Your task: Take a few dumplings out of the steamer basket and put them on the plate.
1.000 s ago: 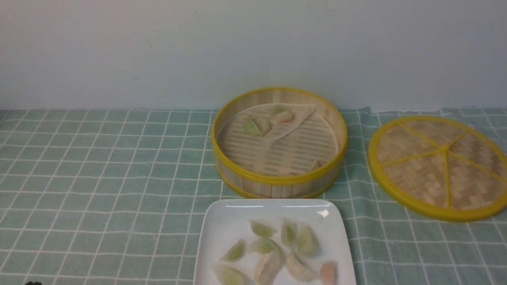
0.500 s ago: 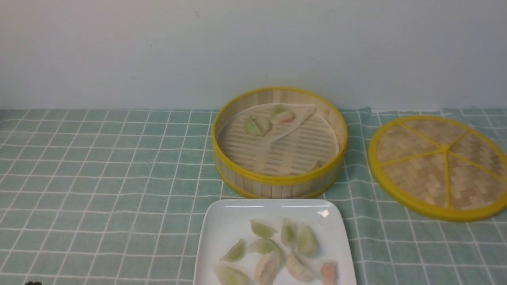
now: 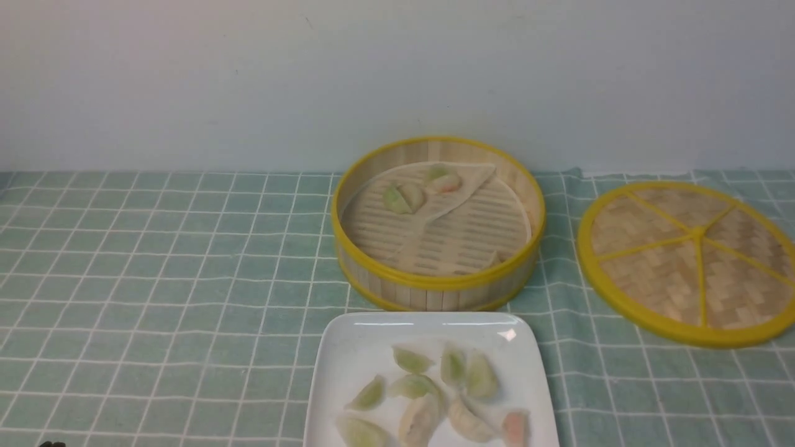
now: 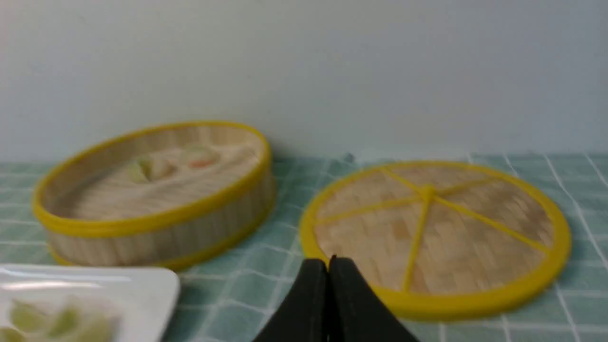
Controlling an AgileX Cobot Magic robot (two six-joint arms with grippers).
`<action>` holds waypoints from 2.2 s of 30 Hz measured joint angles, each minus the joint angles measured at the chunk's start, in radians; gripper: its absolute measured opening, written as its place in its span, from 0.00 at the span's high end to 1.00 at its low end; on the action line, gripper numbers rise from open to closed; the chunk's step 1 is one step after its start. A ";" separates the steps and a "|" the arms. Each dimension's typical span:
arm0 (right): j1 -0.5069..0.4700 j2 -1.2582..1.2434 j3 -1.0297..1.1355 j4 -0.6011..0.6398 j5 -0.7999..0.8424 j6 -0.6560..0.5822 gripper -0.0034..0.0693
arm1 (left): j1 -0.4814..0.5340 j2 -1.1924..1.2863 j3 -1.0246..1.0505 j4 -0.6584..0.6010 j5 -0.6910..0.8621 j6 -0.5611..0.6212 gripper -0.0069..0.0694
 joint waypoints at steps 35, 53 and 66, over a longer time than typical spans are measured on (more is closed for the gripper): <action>-0.098 0.000 0.069 -0.018 -0.006 0.006 0.97 | 0.000 0.000 0.000 0.000 0.000 0.000 0.92; -0.098 0.000 0.069 -0.018 -0.006 0.009 0.97 | 0.000 0.000 0.000 0.000 0.000 0.000 0.92; -0.098 0.000 0.069 -0.020 -0.006 0.009 0.97 | 0.000 0.000 0.000 0.000 0.000 0.000 0.92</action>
